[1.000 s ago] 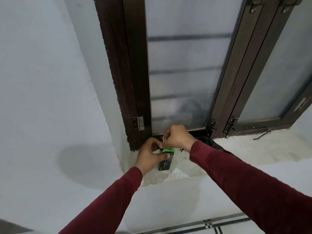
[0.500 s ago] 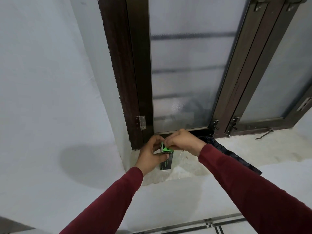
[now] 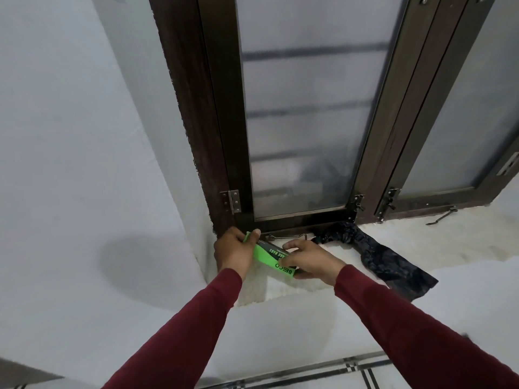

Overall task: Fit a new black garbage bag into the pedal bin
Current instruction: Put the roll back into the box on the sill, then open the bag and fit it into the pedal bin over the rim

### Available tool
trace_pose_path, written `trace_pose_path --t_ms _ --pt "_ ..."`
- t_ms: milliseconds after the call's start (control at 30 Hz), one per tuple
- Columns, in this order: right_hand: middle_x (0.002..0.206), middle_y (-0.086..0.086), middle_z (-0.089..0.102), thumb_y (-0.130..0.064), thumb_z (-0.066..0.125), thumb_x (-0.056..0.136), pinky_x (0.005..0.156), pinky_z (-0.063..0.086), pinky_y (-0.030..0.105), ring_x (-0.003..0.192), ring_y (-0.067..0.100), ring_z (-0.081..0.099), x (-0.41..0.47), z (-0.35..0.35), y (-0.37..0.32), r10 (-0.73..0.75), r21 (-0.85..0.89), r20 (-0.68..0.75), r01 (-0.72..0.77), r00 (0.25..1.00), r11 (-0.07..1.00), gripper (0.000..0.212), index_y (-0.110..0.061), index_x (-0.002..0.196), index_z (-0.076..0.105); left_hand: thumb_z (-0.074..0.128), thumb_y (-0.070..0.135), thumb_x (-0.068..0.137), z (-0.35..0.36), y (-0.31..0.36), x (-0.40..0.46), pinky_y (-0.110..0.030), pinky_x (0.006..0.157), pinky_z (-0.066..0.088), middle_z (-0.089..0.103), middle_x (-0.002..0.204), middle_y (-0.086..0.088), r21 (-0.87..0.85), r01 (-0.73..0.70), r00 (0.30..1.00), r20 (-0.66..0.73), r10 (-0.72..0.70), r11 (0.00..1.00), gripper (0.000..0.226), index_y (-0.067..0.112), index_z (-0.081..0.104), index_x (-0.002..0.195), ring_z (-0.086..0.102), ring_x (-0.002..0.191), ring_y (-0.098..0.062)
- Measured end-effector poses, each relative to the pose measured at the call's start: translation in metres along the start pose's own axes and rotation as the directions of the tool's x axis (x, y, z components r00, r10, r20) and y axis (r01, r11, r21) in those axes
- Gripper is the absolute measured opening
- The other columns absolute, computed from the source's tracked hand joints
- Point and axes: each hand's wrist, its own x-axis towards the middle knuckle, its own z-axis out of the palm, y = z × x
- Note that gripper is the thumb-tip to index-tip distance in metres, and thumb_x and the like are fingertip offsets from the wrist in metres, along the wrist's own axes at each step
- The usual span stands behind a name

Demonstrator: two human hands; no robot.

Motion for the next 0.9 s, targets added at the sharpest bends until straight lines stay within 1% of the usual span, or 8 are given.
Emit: trace_pose_path --t_ms 167,300,533,633,700,767,833,900 --pt "0.104 0.002 0.067 -0.03 0.092 0.074 0.063 0.061 0.02 0.079 0.016 0.073 0.03 0.013 0.008 -0.042 -0.008 -0.247 0.041 0.968 0.999 0.045 -0.019 0.112 0.072 0.063 0.025 0.097 -0.005 -0.002 0.009 -0.033 0.081 0.052 0.071 0.112 -0.018 0.419 -0.013 0.99 0.131 -0.046 0.908 0.024 0.006 0.071 0.108 0.07 0.103 -0.036" --pt "0.109 0.009 0.07 -0.014 0.086 0.075 0.09 0.062 0.04 0.098 0.028 0.074 0.049 0.026 0.001 -0.049 -0.04 -0.318 0.038 0.947 0.998 0.041 -0.007 0.114 0.073 0.06 0.007 0.093 -0.009 -0.001 0.008 -0.033 0.082 0.054 0.069 0.117 -0.017 0.56 -0.081 0.983 0.182 -0.027 0.824 0.023 0.004 0.068 0.114 0.07 0.105 -0.035" --pt "0.114 0.013 0.075 0.0 0.064 0.086 0.1 0.058 0.042 0.11 0.028 0.071 0.06 0.034 0.001 -0.037 0.163 -0.192 0.069 0.981 0.984 0.028 -0.01 0.11 0.076 0.045 0.001 0.097 -0.013 0.003 0.002 -0.029 0.069 0.048 0.068 0.107 -0.014 0.693 -0.25 0.963 0.25 0.1 0.677 0.025 0.008 0.067 0.106 0.069 0.094 -0.03" --pt "0.098 0.001 0.077 -0.002 0.065 0.088 0.092 0.053 0.015 0.1 0.02 0.072 0.045 0.014 0.006 -0.252 -0.059 -0.331 0.247 0.909 0.967 0.023 -0.015 0.1 0.08 0.051 0.006 0.097 -0.004 0.016 0.0 -0.029 0.064 0.044 0.066 0.102 -0.011 0.696 -0.328 0.94 0.31 0.145 0.639 0.017 0.012 0.065 0.102 0.066 0.084 -0.025" --pt "0.092 -0.001 0.075 0.0 0.065 0.086 0.078 0.045 0.004 0.093 0.02 0.071 0.036 -0.01 0.011 -0.431 -0.25 -0.464 0.352 0.774 0.902 0.024 -0.014 0.098 0.08 0.053 0.009 0.097 0.01 0.029 -0.003 -0.035 0.07 0.052 0.068 0.104 -0.01 0.65 -0.405 0.913 0.325 0.247 0.643 0.018 0.012 0.068 0.107 0.068 0.091 -0.03" --pt "0.105 0.002 0.072 -0.002 0.065 0.084 0.081 0.048 0.022 0.101 0.025 0.064 0.034 -0.039 0.019 -0.586 -0.555 -0.463 0.298 0.665 0.777 0.031 -0.015 0.11 0.077 0.054 0.014 0.096 0.025 0.044 -0.008 -0.04 0.079 0.058 0.07 0.103 -0.011 0.554 -0.458 0.888 0.316 0.333 0.696 0.02 0.013 0.071 0.106 0.069 0.093 -0.033" --pt "0.119 0.003 0.065 -0.007 0.067 0.081 0.086 0.051 0.037 0.112 0.029 0.054 0.035 -0.064 0.031 -0.612 -0.798 -0.367 0.101 0.701 0.594 0.048 -0.021 0.128 0.068 0.058 0.018 0.093 0.046 0.058 -0.014 -0.039 0.087 0.059 0.075 0.102 -0.009 0.451 -0.467 0.88 0.319 0.351 0.761 0.021 0.017 0.075 0.105 0.071 0.095 -0.032" --pt "0.126 0.003 0.06 -0.01 0.066 0.083 0.09 0.05 0.044 0.119 0.032 0.05 0.038 -0.078 0.042 -0.544 -0.877 -0.352 -0.065 0.761 0.476 0.054 -0.025 0.135 0.061 0.065 0.016 0.088 0.066 0.068 -0.017 -0.034 0.091 0.058 0.078 0.098 -0.004 0.3 -0.397 0.891 0.354 0.286 0.867 0.018 0.017 0.077 0.101 0.073 0.095 -0.025"
